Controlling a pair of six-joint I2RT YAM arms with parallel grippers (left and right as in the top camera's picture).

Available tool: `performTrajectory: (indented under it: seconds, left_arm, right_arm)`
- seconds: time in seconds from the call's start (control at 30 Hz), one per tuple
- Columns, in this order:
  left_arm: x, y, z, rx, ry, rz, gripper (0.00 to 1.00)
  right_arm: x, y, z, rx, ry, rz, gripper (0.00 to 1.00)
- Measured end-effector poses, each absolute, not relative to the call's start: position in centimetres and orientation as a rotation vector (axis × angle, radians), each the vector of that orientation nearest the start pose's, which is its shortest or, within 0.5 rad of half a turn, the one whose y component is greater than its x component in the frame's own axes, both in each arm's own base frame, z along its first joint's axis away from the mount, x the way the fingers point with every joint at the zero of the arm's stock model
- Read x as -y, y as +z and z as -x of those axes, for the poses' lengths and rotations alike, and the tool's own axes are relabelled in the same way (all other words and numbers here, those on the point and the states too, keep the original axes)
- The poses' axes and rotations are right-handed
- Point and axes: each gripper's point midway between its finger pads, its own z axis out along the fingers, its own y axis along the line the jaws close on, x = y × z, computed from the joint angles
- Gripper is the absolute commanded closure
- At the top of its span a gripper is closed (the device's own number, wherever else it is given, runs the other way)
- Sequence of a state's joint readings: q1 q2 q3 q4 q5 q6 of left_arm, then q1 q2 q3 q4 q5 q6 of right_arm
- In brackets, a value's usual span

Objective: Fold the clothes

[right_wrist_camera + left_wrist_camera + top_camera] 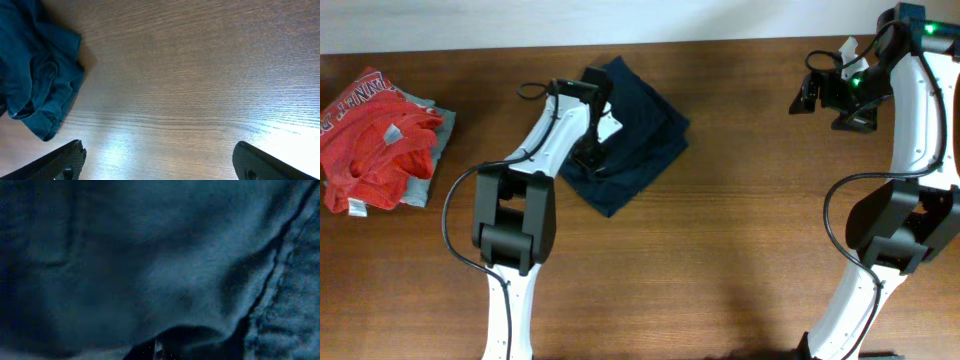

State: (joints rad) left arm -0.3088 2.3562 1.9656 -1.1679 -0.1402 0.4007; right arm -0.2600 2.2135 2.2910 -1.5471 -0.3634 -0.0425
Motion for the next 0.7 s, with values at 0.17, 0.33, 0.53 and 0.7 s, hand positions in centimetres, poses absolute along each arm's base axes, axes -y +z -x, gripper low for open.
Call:
performTrajectory:
  seconds: [0.17,0.33,0.53,0.7]
  left_arm:
    - [13.4,6.9,-47.3,-2.762,0.238,-1.072,0.4]
    - [18.1,12.4,-47.1,-2.529,0.202,-1.254,0.35]
    - [24.6,12.2,-44.3,-2.374,0.165,-1.503,0.3]
    - [26.1,9.4,-43.4,-2.319,0.211,-1.589,0.22]
  right_arm:
    - [5.5,17.0,-44.3,-2.927,0.511,-0.287,0.01]
    - [5.5,17.0,-44.3,-2.927,0.511,-0.287,0.01]
    - [5.5,17.0,-44.3,-2.927,0.511,-0.287,0.01]
    - [5.4,17.0,-44.1,-2.934,0.514,-0.288,0.01]
